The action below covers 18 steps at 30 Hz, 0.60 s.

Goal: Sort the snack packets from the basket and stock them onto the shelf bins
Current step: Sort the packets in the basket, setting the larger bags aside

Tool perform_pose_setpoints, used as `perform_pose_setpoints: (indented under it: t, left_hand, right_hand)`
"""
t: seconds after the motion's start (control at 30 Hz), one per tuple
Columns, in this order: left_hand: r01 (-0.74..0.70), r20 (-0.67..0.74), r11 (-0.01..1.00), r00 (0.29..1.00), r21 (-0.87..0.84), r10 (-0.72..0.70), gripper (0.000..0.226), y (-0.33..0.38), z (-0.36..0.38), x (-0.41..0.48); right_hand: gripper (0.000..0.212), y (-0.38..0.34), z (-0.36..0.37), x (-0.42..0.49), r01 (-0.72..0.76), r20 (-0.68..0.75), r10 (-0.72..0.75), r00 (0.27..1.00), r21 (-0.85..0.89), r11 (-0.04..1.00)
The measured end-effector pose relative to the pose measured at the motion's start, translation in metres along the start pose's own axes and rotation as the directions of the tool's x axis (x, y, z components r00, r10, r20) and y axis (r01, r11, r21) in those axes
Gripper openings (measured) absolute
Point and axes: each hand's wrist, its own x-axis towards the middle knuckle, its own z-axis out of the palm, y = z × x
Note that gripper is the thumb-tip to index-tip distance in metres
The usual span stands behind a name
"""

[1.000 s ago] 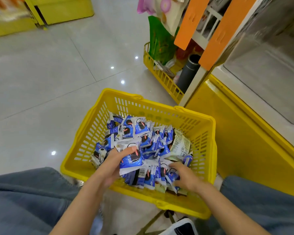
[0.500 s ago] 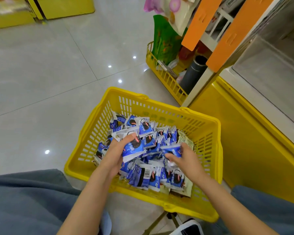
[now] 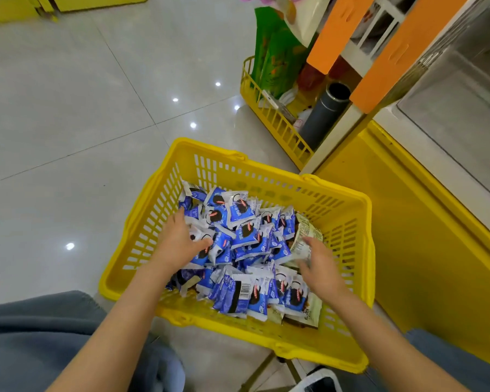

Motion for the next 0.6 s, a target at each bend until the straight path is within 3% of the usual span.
perform_pose_setpoints:
  t: [0.07, 0.1, 0.13, 0.2, 0.3, 0.37, 0.47, 0.6]
  left_hand:
    - [-0.144, -0.258, 0.982, 0.951, 0.121, 0.171, 0.076, 0.016, 0.007, -0.009]
    - [-0.255, -0.319, 0.957, 0.903, 0.138, 0.287, 0.067, 0.024, 0.014, -0.014]
    - [-0.359, -0.314, 0.924, 0.869, 0.129, 0.382, 0.056, 0.034, 0.022, -0.021]
    - [-0.489, -0.135, 0.866, 0.856, 0.101, 0.499, 0.039, 0.047, 0.043, -0.033]
    - [-0.449, 0.284, 0.886, 0.869, 0.116, 0.404, 0.045, 0.049, 0.079, -0.039]
    - [-0.341, 0.441, 0.934, 0.858, 0.104, 0.264, 0.054, 0.044, 0.09, -0.036]
    - [-0.304, 0.512, 0.937, 0.84, 0.17, 0.18, 0.067, 0.041, 0.097, -0.031]
    - [-0.336, 0.541, 0.893, 0.831, 0.298, 0.132, 0.078, 0.049, 0.098, -0.026]
  right_hand:
    - [0.062, 0.026, -0.003, 0.0, -0.067, 0.092, 0.083, 0.992, -0.165, 0.984]
    - [0.063, 0.032, -0.002, 0.0, -0.087, 0.117, 0.113, 0.987, -0.211, 0.974]
    - [0.062, 0.035, 0.001, 0.0, -0.093, 0.132, 0.127, 0.983, -0.241, 0.966]
    - [0.055, 0.038, 0.008, 0.001, -0.099, 0.149, 0.142, 0.979, -0.266, 0.959]
    - [0.04, 0.039, 0.012, 0.003, -0.105, 0.107, 0.133, 0.985, -0.235, 0.966]
    - [0.023, 0.04, 0.009, 0.003, -0.091, 0.027, 0.096, 0.995, -0.146, 0.985]
    - [0.01, 0.039, 0.0, -0.005, -0.013, -0.047, 0.011, 0.999, -0.043, 0.999]
    - [0.009, 0.03, -0.015, -0.019, 0.05, -0.146, -0.023, 0.989, 0.187, 0.981]
